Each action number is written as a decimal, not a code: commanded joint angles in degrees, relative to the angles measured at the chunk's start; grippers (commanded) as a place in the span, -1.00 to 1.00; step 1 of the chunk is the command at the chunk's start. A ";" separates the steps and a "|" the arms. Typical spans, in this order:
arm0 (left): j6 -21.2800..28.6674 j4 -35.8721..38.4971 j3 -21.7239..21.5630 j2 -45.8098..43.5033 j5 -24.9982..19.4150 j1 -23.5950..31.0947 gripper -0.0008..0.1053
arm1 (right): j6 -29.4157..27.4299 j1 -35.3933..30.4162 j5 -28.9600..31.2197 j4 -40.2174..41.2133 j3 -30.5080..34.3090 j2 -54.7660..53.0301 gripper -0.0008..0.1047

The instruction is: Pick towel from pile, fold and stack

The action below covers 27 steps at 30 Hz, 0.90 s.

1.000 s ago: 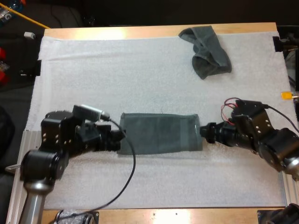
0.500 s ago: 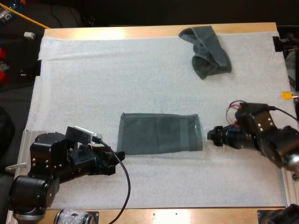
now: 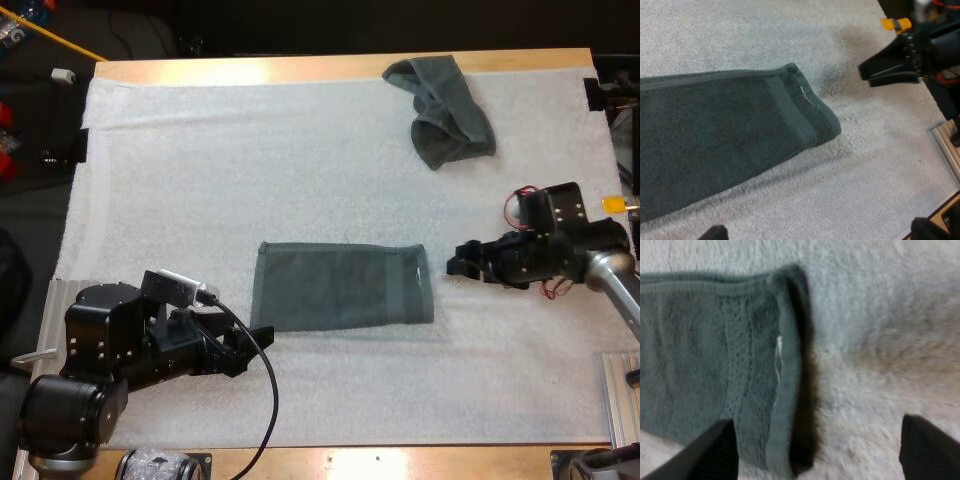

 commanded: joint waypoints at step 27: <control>-0.38 1.17 -0.32 0.06 0.48 -0.26 0.32 | 15.06 9.23 -8.01 -17.88 -0.45 16.65 -0.02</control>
